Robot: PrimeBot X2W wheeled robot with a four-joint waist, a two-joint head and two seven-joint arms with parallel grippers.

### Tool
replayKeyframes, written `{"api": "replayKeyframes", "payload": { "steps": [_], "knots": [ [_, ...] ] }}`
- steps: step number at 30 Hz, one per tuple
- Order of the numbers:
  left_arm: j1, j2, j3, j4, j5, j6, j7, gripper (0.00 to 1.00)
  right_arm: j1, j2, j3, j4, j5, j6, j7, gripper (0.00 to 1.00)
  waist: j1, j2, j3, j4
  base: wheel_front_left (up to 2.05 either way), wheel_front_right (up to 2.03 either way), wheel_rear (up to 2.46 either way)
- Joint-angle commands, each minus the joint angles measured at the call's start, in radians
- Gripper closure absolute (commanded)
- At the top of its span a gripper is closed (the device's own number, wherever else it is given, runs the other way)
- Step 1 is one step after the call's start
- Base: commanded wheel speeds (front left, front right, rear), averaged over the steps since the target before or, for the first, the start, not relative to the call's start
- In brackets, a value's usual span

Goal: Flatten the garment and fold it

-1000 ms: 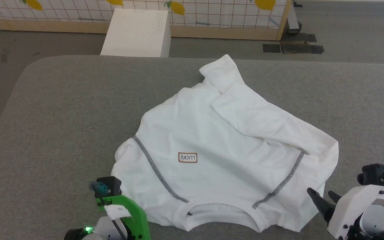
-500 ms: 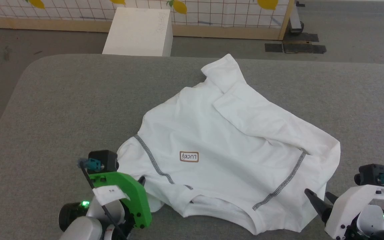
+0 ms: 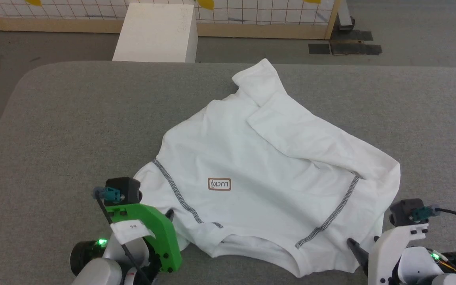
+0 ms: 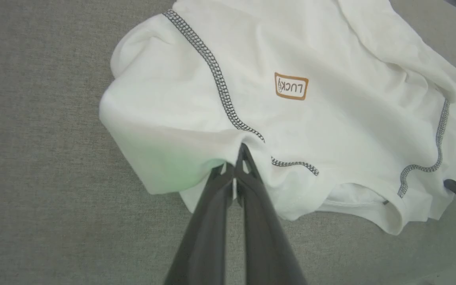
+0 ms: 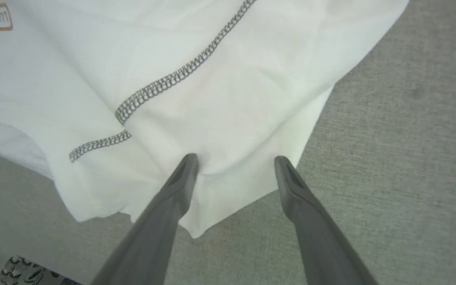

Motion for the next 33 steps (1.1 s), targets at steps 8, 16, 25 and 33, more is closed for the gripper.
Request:
{"api": "replayKeyframes", "payload": {
  "steps": [8,16,25,33],
  "knots": [
    [0.001,-0.007,-0.004,0.004,-0.006,0.002,-0.011,1.0,-0.053,-0.002,0.052,0.111,-0.132,-0.002,0.057,0.0,0.0,0.0092,0.027,0.009,0.0,0.0,0.0],
    [0.003,-0.013,-0.011,0.013,-0.013,-0.001,-0.013,1.0,-0.076,-0.023,0.097,0.161,-0.109,-0.002,0.109,1.0,0.0,0.0092,0.034,0.016,0.0,0.0,0.0],
    [0.013,-0.009,0.012,0.008,-0.038,-0.013,-0.031,1.0,-0.112,-0.038,0.059,0.05,0.04,-0.002,0.076,1.0,0.0,0.0092,-0.015,0.002,0.0,0.0,0.0],
    [-0.05,-0.01,0.09,-0.057,-0.075,-0.04,-0.085,1.0,-0.188,-0.059,-0.043,-0.117,0.166,-0.002,0.118,1.0,0.0,0.0092,-0.057,-0.008,0.0,0.0,0.0]
  ]
}}
